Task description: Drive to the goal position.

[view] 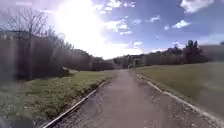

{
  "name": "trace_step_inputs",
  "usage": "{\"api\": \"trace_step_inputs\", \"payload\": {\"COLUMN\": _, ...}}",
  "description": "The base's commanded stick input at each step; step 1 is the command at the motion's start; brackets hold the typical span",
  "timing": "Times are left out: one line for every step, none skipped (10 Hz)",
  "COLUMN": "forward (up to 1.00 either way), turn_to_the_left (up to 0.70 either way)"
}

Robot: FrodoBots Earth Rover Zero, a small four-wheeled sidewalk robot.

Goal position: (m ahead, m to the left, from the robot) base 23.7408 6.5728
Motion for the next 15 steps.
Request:
{"api": "trace_step_inputs", "payload": {"forward": 0.7, "turn_to_the_left": 0.01}}
{"api": "trace_step_inputs", "payload": {"forward": 0.7, "turn_to_the_left": 0.01}}
{"api": "trace_step_inputs", "payload": {"forward": 0.7, "turn_to_the_left": 0.01}}
{"api": "trace_step_inputs", "payload": {"forward": 0.7, "turn_to_the_left": -0.01}}
{"api": "trace_step_inputs", "payload": {"forward": 0.7, "turn_to_the_left": -0.21}}
{"api": "trace_step_inputs", "payload": {"forward": 0.7, "turn_to_the_left": -0.26}}
{"api": "trace_step_inputs", "payload": {"forward": 0.7, "turn_to_the_left": -0.05}}
{"api": "trace_step_inputs", "payload": {"forward": 0.7, "turn_to_the_left": 0.01}}
{"api": "trace_step_inputs", "payload": {"forward": 0.7, "turn_to_the_left": 0.01}}
{"api": "trace_step_inputs", "payload": {"forward": 0.7, "turn_to_the_left": 0.01}}
{"api": "trace_step_inputs", "payload": {"forward": 0.7, "turn_to_the_left": 0.01}}
{"api": "trace_step_inputs", "payload": {"forward": 0.7, "turn_to_the_left": 0.01}}
{"api": "trace_step_inputs", "payload": {"forward": 0.7, "turn_to_the_left": 0.01}}
{"api": "trace_step_inputs", "payload": {"forward": 0.7, "turn_to_the_left": 0.01}}
{"api": "trace_step_inputs", "payload": {"forward": 0.7, "turn_to_the_left": 0.01}}
